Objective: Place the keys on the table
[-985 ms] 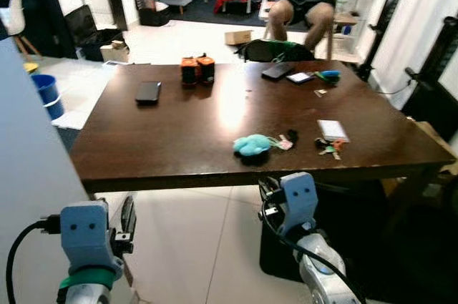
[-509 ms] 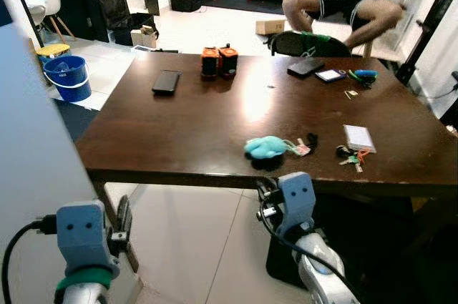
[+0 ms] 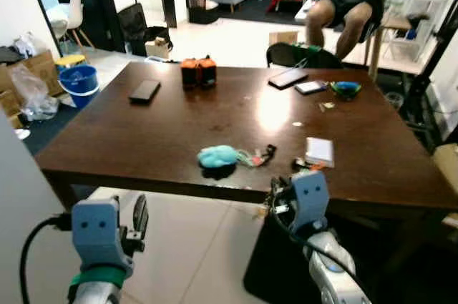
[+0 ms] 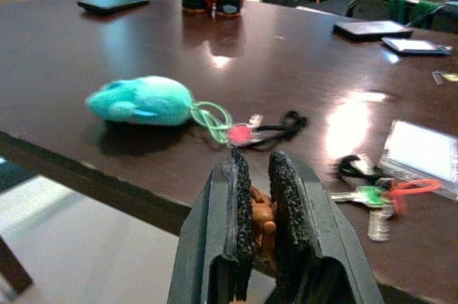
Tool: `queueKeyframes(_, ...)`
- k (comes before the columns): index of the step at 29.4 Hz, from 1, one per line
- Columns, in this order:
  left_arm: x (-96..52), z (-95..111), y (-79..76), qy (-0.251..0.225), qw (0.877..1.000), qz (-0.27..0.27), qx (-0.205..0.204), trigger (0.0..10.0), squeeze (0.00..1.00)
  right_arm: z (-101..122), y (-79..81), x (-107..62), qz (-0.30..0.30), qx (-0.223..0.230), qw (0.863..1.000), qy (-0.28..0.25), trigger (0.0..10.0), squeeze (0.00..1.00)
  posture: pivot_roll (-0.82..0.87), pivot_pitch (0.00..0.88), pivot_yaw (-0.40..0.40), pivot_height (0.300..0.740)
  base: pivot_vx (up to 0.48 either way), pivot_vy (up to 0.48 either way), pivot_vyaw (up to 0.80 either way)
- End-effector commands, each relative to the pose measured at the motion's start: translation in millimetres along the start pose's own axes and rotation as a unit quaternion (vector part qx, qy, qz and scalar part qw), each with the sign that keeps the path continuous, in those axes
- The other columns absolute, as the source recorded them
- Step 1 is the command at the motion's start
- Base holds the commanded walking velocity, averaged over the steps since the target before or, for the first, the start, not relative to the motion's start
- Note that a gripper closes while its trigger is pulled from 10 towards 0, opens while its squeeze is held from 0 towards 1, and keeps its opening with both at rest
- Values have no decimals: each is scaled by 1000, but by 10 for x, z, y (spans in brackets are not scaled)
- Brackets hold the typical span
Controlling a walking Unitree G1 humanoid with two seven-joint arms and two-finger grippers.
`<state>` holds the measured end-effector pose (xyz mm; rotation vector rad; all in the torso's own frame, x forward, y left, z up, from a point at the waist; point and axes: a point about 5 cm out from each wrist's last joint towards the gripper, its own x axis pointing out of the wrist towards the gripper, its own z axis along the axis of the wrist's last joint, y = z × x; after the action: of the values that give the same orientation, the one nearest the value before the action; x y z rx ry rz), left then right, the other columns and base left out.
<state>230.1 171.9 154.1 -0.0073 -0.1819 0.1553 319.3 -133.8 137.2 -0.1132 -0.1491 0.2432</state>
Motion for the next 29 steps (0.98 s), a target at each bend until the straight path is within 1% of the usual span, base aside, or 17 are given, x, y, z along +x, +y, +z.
queueKeyframes(1,-21,-32,35,11,1000,7,4,10000,0,-37,57,8,11,5,1000,7,10000,0,-125,46,90,740,0,-454,0)
queueKeyframes(4,-32,-28,38,10,1000,7,4,10000,0,-33,46,8,9,5,1000,6,10000,0,-125,46,90,740,0,-450,0)
queueKeyframes(7,-28,-34,52,8,1000,11,-2,10000,0,-31,40,6,5,5,1000,6,10000,0,-137,36,95,740,0,0,0)
queueKeyframes(8,-18,-39,59,11,1000,15,-14,10000,0,-28,35,4,3,4,1000,5,10000,0,-145,35,101,740,0,0,0)
queueKeyframes(9,-18,-39,59,11,1000,15,-14,10000,0,-28,35,4,3,4,1000,5,10000,0,-145,35,101,740,0,0,0)
queueKeyframes(11,5,-34,49,13,999,15,-36,10000,0,-23,12,0,-3,3,1000,4,10000,0,-147,33,104,740,0,459,0)
queueKeyframes(15,29,-3,27,6,999,7,-40,10000,0,-28,-31,-9,-10,2,1000,6,10000,0,-147,37,108,740,0,480,0)
queueKeyframes(22,23,21,37,1,999,7,-42,10000,0,-33,-36,-11,-10,2,1000,7,10000,0,-143,42,104,740,0,480,0)
queueKeyframes(24,3,31,47,-3,1000,5,-28,10000,0,-33,-32,-8,-8,1,1000,7,10000,0,-137,43,100,740,0,0,0)
queueKeyframes(29,-22,7,41,9,999,2,-36,10000,0,-24,-26,-3,-8,2,1000,5,10000,0,-139,43,101,740,0,0,0)
